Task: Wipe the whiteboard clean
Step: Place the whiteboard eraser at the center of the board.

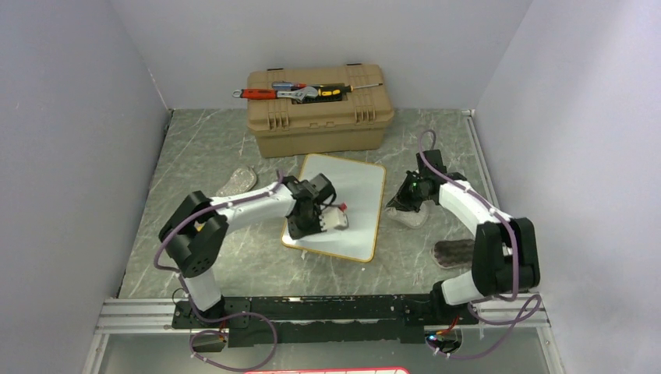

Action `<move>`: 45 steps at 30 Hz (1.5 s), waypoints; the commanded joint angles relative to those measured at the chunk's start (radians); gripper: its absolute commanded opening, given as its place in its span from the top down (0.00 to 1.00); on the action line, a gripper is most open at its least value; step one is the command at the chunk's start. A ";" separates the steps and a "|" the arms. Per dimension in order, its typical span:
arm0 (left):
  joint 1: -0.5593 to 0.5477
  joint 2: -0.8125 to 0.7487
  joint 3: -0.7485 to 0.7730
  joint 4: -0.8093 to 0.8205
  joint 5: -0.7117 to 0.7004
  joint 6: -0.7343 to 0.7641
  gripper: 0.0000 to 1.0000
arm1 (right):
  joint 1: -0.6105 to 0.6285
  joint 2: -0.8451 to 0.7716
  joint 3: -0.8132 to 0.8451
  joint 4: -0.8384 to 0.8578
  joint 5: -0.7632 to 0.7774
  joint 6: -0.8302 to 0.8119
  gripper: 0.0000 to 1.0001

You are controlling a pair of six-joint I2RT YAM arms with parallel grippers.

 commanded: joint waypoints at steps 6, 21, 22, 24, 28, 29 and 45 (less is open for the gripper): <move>0.115 -0.138 0.073 -0.001 -0.154 -0.033 0.70 | -0.024 0.184 0.059 0.244 0.080 0.231 0.98; 0.312 -0.224 0.127 0.061 -0.186 -0.119 0.01 | 0.024 0.098 0.129 0.113 0.208 0.213 0.20; 0.324 -0.216 0.123 0.067 -0.175 -0.111 0.01 | 0.048 0.067 0.108 0.108 0.229 0.213 0.19; 0.340 -0.188 0.136 0.052 -0.145 -0.111 0.02 | 0.102 0.012 0.062 0.101 0.254 0.221 0.18; 0.357 -0.115 0.156 0.053 -0.079 -0.145 0.05 | 0.211 -0.054 -0.053 0.122 0.322 0.253 0.17; 0.360 -0.098 0.156 0.063 -0.057 -0.158 0.05 | 0.223 -0.048 -0.066 0.120 0.336 0.259 0.16; 0.468 0.127 0.192 0.160 0.202 -0.319 0.11 | 0.290 0.138 -0.082 0.226 0.366 0.233 0.14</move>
